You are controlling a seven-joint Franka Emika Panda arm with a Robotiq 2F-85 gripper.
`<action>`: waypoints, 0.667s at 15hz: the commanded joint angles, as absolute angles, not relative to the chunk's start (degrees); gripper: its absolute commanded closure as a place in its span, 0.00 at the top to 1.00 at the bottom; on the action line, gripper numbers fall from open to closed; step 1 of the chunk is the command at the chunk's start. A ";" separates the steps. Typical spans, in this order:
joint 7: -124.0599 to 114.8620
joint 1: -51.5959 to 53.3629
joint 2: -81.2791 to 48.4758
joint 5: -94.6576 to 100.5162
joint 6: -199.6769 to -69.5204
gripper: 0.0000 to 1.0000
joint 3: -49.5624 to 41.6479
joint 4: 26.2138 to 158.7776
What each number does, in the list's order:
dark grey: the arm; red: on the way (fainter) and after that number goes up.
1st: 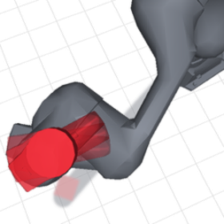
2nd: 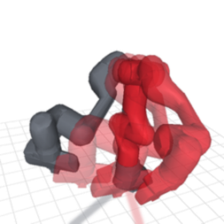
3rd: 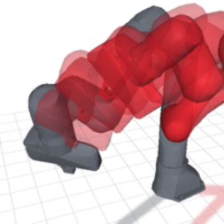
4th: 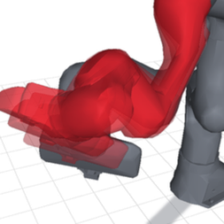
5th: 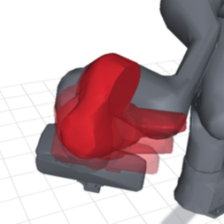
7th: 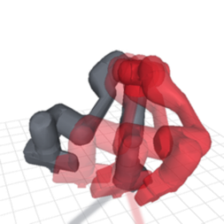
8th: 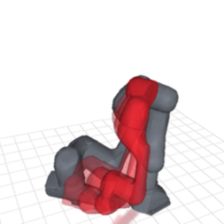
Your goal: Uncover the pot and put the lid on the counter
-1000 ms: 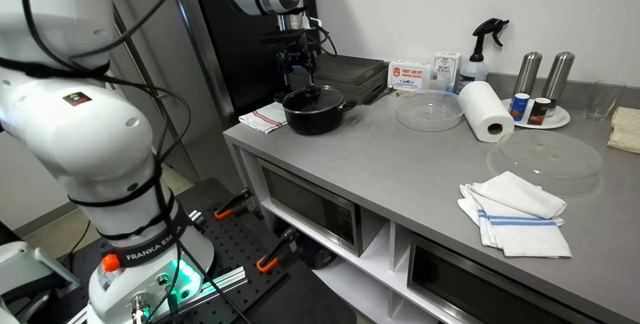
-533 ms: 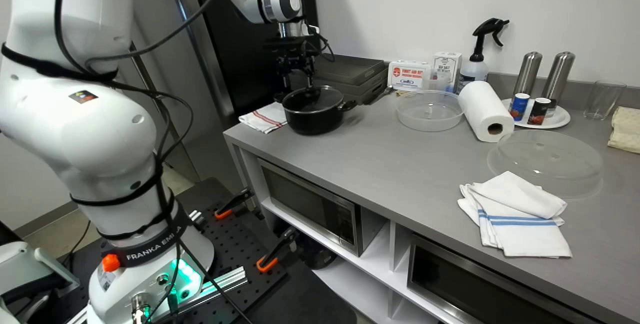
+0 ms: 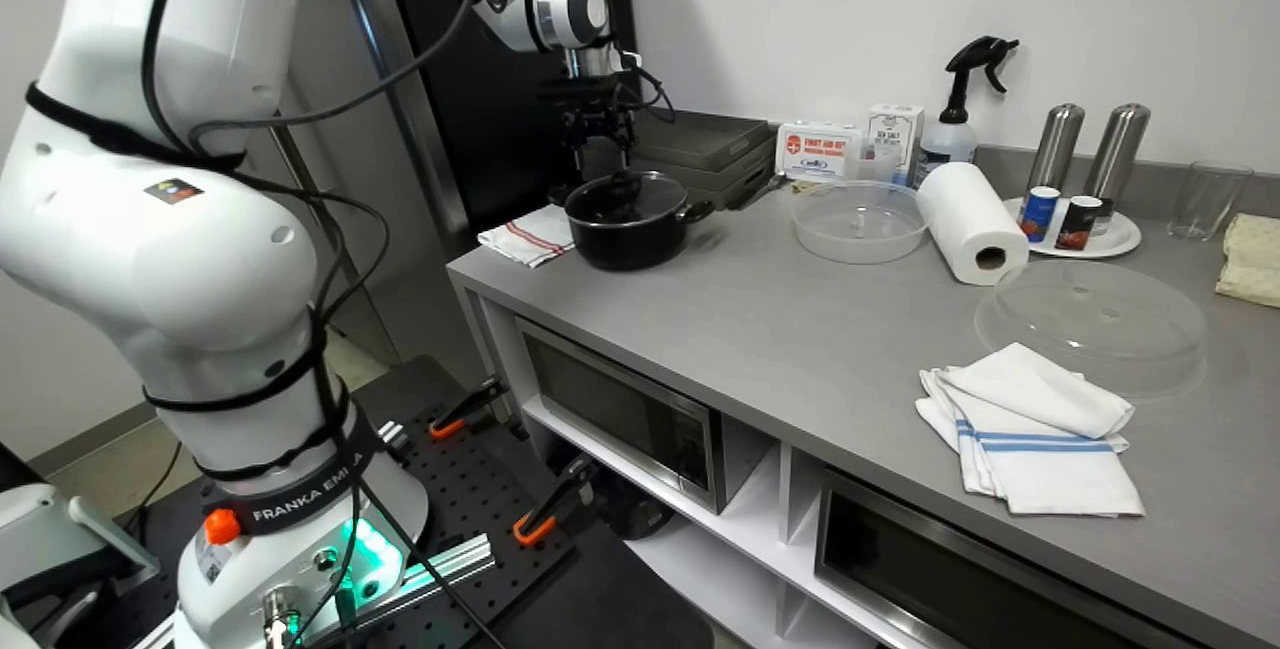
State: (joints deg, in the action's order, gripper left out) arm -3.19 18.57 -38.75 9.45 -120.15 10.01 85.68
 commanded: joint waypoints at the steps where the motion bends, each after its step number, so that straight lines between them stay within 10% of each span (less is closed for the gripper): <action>1: -1.04 18.86 -43.44 9.68 -118.82 1.00 8.70 78.34; 10: 0.20 18.20 -50.72 9.01 -117.35 1.00 7.17 69.74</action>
State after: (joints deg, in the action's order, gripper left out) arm -0.98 17.58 -47.62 9.21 -119.43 7.58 74.62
